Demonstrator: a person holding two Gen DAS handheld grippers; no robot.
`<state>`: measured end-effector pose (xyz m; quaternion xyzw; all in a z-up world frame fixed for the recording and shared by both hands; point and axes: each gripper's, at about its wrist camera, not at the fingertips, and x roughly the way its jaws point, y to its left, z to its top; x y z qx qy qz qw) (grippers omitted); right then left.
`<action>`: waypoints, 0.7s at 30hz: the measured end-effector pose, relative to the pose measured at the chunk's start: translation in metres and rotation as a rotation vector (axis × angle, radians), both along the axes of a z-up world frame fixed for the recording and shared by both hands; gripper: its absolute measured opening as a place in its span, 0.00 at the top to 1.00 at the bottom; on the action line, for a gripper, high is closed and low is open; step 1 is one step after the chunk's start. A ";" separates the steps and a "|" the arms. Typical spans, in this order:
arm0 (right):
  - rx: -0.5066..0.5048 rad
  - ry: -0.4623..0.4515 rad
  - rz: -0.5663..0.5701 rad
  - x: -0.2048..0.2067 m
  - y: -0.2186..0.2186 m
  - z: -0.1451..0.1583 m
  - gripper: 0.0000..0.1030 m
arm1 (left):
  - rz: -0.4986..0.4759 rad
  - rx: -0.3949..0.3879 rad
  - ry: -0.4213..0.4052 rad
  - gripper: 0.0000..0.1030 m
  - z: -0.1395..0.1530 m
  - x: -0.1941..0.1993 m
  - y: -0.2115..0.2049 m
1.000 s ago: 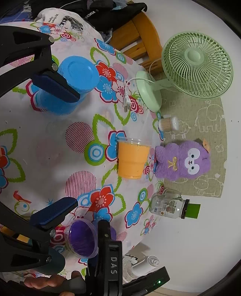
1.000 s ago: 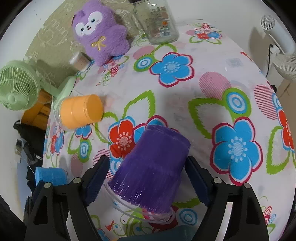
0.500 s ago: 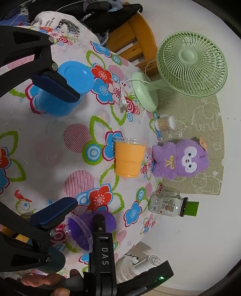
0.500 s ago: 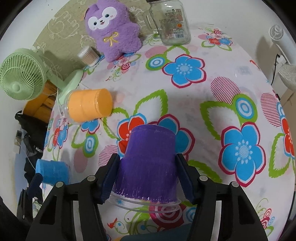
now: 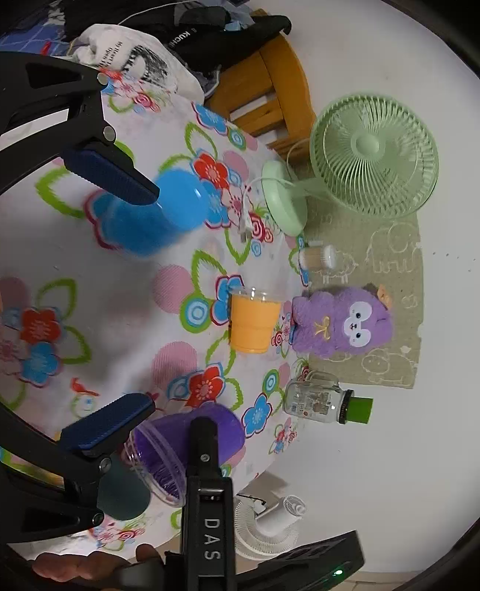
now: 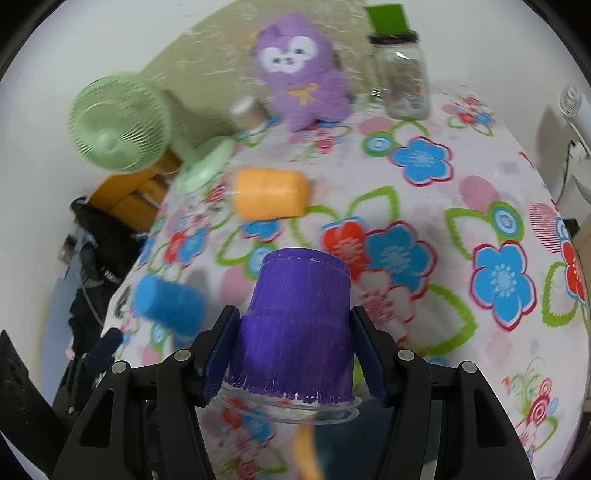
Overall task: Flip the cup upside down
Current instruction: 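Lift the purple cup with the right gripper and turn it rim-down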
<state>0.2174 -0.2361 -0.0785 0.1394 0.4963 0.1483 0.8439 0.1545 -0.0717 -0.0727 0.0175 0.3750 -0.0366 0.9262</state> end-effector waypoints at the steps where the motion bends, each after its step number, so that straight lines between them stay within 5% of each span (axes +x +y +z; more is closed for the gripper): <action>1: 0.001 -0.005 0.014 -0.005 0.005 0.002 0.38 | 0.012 -0.007 -0.006 0.00 0.002 -0.008 0.005; 21: -0.015 0.024 0.181 -0.108 0.101 -0.017 0.38 | 0.212 -0.101 0.014 0.00 -0.012 -0.134 0.097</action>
